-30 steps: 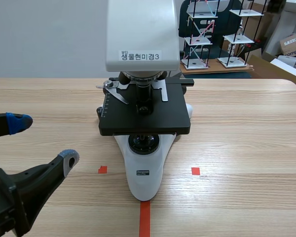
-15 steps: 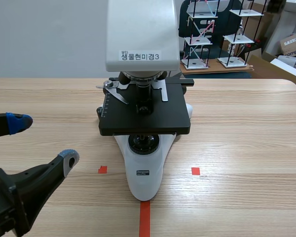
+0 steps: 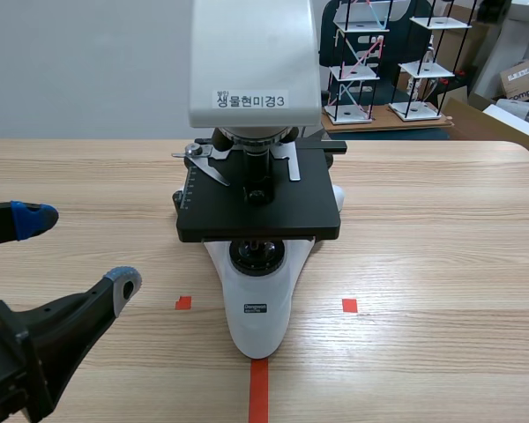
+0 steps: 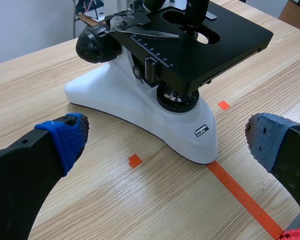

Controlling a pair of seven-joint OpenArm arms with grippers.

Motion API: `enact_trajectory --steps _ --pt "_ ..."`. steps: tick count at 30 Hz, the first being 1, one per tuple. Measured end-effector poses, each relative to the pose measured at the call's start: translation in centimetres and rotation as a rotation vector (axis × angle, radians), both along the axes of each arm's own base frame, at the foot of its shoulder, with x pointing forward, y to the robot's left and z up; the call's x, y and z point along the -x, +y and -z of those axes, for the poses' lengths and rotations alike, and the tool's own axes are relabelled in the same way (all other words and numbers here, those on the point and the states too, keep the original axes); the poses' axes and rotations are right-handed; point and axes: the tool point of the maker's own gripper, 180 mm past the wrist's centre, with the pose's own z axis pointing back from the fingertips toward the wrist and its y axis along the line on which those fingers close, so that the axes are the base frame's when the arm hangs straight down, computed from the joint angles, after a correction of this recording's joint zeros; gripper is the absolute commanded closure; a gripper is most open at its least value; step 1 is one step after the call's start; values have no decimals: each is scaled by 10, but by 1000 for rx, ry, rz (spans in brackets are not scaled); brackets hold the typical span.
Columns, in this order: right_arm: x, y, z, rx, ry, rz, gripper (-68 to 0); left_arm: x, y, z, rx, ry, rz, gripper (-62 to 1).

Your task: Return to the home posture

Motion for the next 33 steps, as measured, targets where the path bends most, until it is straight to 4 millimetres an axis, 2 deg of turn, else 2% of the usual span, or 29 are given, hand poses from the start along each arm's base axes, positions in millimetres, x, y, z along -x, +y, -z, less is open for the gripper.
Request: enact_trajectory --steps 14,16,21,25,29,31,33 --pt "0 0 -1 -1 -6 2 -3 0 0 0 0 0 0 -623" --pt "0 -2 -3 -13 -27 9 -20 0 0 0 0 0 0 -623" --pt "5 -17 13 -26 -30 59 -137 0 0 0 0 0 0 -623" --pt "15 -40 28 -45 -30 129 -264 0 0 0 0 0 0 -623" --pt "33 -56 35 -43 -49 182 -371 0 0 0 0 0 0 -623" --pt "44 -58 41 -30 -53 192 -443 0 0 0 0 0 0 -623" --pt "56 -55 55 8 -37 175 -506 0 0 0 0 0 0 -623"
